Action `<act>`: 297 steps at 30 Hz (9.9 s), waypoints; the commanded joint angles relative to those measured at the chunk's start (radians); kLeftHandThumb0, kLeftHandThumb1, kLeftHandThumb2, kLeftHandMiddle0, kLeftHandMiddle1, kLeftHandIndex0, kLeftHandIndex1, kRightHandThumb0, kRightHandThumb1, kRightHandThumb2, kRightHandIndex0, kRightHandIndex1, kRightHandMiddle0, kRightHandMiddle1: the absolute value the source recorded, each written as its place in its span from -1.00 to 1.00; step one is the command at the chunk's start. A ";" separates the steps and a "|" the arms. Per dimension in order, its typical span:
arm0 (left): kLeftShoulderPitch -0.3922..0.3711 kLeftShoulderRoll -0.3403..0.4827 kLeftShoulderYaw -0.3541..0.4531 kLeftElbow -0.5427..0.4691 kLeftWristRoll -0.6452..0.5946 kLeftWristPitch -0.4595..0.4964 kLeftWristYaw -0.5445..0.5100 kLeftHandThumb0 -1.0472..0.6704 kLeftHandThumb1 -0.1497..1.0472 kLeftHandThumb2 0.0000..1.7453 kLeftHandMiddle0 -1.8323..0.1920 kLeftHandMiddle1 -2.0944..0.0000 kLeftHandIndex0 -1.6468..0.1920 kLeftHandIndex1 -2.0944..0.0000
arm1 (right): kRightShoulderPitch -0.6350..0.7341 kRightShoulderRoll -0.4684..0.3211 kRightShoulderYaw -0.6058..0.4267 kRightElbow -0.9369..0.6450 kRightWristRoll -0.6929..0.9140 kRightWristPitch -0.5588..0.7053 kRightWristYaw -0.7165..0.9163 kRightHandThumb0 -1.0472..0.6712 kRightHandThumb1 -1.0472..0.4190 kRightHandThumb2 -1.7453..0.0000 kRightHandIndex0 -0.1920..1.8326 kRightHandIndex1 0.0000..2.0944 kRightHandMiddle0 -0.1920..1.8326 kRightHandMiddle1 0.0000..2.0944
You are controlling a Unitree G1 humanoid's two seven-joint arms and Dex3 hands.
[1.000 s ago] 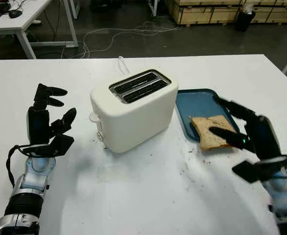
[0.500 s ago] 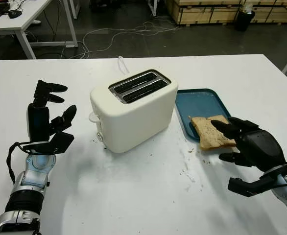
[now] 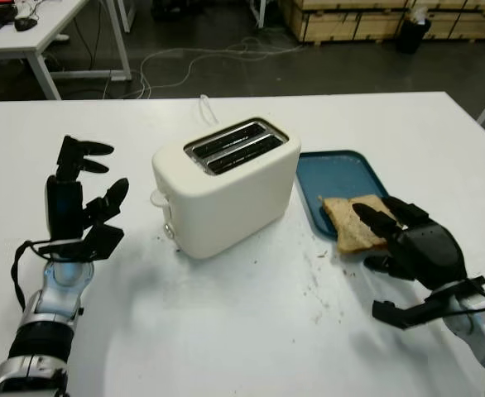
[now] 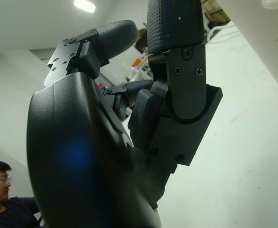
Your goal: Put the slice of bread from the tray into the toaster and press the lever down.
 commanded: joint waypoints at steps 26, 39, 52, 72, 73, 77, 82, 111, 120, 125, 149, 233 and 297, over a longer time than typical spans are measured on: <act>-0.010 0.004 0.012 0.009 -0.010 -0.030 -0.006 -1.00 0.79 -0.41 0.46 -0.39 0.56 -0.28 | -0.188 -0.007 0.270 0.322 -0.026 -0.119 -0.460 -0.30 -0.83 0.82 -0.01 0.67 -0.17 0.40; -0.007 0.003 0.012 0.011 -0.006 -0.026 -0.007 -1.00 0.79 -0.42 0.45 -0.39 0.55 -0.28 | -0.226 -0.018 0.217 0.322 0.025 -0.144 -0.475 -0.29 -0.83 0.71 -0.05 0.67 -0.31 0.67; -0.005 -0.001 0.014 0.018 -0.011 -0.038 0.001 -1.00 0.79 -0.41 0.46 -0.40 0.56 -0.29 | -0.308 -0.014 0.127 0.359 0.242 -0.365 -0.172 -0.39 -0.83 0.65 0.03 0.67 -0.03 0.20; -0.005 0.001 0.012 0.011 0.013 -0.027 0.026 -1.00 0.79 -0.39 0.47 -0.41 0.58 -0.30 | -0.445 -0.080 0.077 0.295 0.118 -0.256 -0.121 -0.29 -0.83 0.61 -0.02 0.67 -0.30 0.67; -0.006 0.001 0.011 0.015 0.013 -0.032 0.026 -1.00 0.79 -0.39 0.47 -0.41 0.58 -0.30 | -0.472 -0.087 0.075 0.301 0.103 -0.248 -0.149 -0.26 -0.83 0.66 -0.03 0.67 -0.31 0.67; -0.008 0.001 0.011 0.020 0.016 -0.036 0.029 -1.00 0.79 -0.39 0.48 -0.40 0.59 -0.30 | -0.595 -0.103 0.058 0.336 0.144 -0.257 -0.098 -0.16 -0.83 0.77 -0.07 0.67 -0.34 0.67; -0.004 0.001 0.011 0.015 0.023 -0.028 0.033 -1.00 0.79 -0.39 0.48 -0.42 0.59 -0.31 | -0.754 -0.082 0.045 0.442 0.207 -0.304 -0.040 -0.20 -0.83 0.80 -0.01 0.67 -0.21 0.59; -0.005 -0.001 0.014 -0.003 0.030 -0.014 0.041 -1.00 0.79 -0.38 0.50 -0.44 0.61 -0.33 | -1.263 0.290 -0.196 0.593 0.994 -0.148 1.250 -0.42 -0.83 0.68 0.27 0.67 0.07 0.67; -0.003 -0.003 0.014 -0.008 0.028 -0.015 0.040 -1.00 0.79 -0.39 0.50 -0.44 0.60 -0.33 | -1.212 0.391 -0.157 0.532 0.967 -0.032 1.273 -0.39 -0.83 0.65 0.32 0.67 0.10 0.67; -0.001 -0.003 0.014 -0.010 0.031 -0.013 0.042 -1.00 0.79 -0.39 0.50 -0.44 0.60 -0.33 | -1.184 0.398 -0.114 0.535 0.912 -0.061 1.248 -0.37 -0.83 0.62 0.32 0.67 0.10 0.67; -0.001 -0.004 0.012 -0.009 0.042 -0.012 0.051 -1.00 0.79 -0.38 0.51 -0.45 0.61 -0.34 | -1.192 0.355 -0.032 0.653 0.773 -0.207 1.258 -0.33 -0.83 0.58 0.39 0.67 0.18 0.67; -0.039 0.031 -0.027 0.032 0.059 -0.097 0.015 -1.00 0.79 -0.37 0.51 -0.37 0.57 -0.24 | -0.507 0.200 -0.101 0.340 0.686 -0.556 0.330 -0.18 -0.82 0.94 0.07 -0.58 0.15 -0.96; -0.136 0.348 -0.466 0.204 0.789 -0.271 0.793 -0.75 0.79 -0.01 0.78 -0.67 0.75 0.38 | -0.125 0.420 -0.302 -0.082 0.869 -0.097 0.513 -0.25 -0.83 0.79 0.23 -0.83 0.17 -1.00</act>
